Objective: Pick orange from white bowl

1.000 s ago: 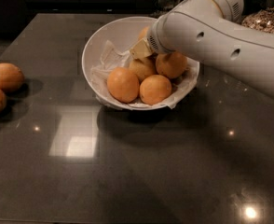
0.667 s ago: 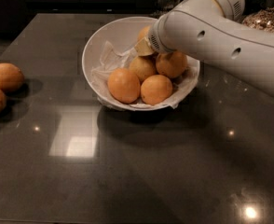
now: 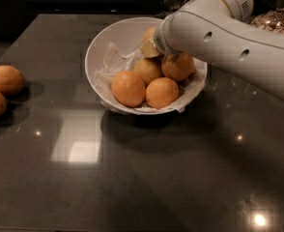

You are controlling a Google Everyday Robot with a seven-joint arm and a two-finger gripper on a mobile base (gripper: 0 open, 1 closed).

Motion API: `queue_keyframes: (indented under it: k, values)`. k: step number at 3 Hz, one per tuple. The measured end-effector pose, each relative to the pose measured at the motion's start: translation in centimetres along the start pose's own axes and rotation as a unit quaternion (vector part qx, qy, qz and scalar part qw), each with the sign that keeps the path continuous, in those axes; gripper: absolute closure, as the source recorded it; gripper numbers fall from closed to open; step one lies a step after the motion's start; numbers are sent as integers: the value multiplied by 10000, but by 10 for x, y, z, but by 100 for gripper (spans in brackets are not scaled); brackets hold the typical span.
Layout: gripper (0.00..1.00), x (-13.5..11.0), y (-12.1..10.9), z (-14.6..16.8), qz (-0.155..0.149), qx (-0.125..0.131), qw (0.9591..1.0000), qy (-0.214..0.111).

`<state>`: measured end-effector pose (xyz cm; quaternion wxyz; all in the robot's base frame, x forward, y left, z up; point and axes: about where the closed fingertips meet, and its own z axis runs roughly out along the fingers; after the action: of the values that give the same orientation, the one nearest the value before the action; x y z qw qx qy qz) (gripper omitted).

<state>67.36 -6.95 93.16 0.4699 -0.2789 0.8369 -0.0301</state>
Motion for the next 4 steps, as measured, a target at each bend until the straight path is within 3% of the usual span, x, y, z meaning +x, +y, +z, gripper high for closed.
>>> queue_keyframes:
  k: [1,3,4]
  values:
    - [100,0,0,0,0,0,10000,0]
    - [100,-9,-2,-3,-76,-46,9999,-127]
    - [100,-28,-4,-24,-181,-136,9988,-437]
